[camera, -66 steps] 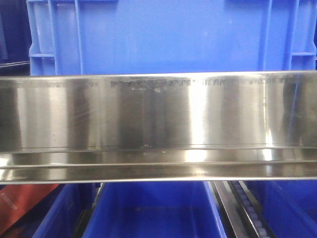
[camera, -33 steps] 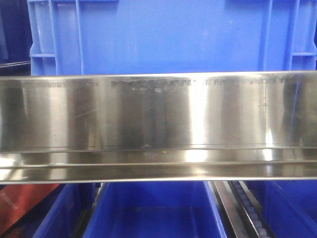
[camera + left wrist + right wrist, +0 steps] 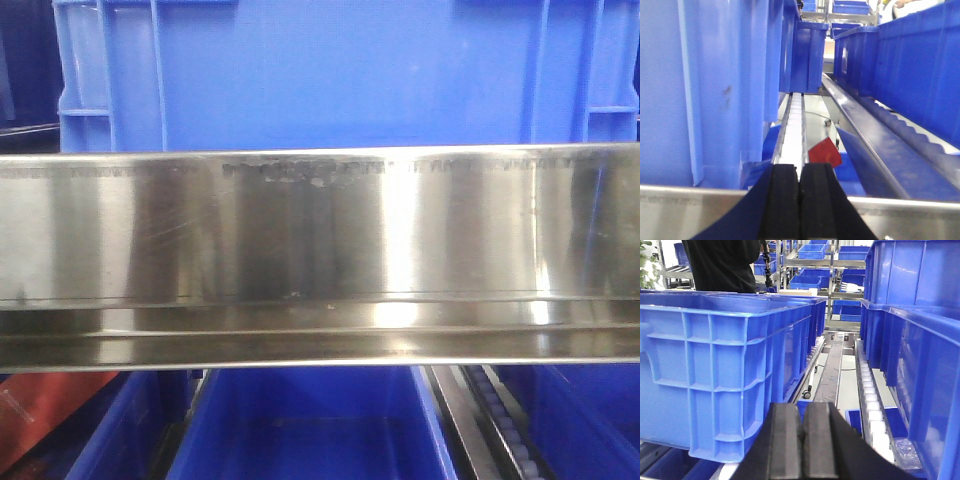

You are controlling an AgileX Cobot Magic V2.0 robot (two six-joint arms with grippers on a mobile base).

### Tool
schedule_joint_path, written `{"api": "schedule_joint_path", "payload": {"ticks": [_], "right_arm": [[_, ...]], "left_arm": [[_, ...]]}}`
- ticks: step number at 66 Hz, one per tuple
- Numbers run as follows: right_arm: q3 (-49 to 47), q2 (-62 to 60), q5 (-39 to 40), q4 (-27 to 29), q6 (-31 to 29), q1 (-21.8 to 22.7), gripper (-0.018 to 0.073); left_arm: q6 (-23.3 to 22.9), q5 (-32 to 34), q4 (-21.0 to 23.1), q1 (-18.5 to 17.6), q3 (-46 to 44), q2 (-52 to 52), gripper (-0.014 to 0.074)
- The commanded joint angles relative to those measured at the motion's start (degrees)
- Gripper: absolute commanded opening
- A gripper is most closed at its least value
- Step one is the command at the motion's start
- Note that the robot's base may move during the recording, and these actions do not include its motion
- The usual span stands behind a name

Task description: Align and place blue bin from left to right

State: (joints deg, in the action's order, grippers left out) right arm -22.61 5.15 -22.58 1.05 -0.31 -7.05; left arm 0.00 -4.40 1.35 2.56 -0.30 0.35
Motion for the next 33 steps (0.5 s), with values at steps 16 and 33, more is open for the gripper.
{"api": "schedule_joint_path", "payload": {"ticks": [16,33], "right_arm": [[0.04,-0.31,1.82,-0.45,-0.29,0.21,-0.0074],[0.04,-0.31,1.82,-0.45,-0.29,0.21,-0.0074]], "left_arm": [[0.00,4.05,0.42,0.08,0.30,-0.35,-0.0111],[0.00,4.05,0.42,0.08,0.30,-0.35,-0.0111]]}}
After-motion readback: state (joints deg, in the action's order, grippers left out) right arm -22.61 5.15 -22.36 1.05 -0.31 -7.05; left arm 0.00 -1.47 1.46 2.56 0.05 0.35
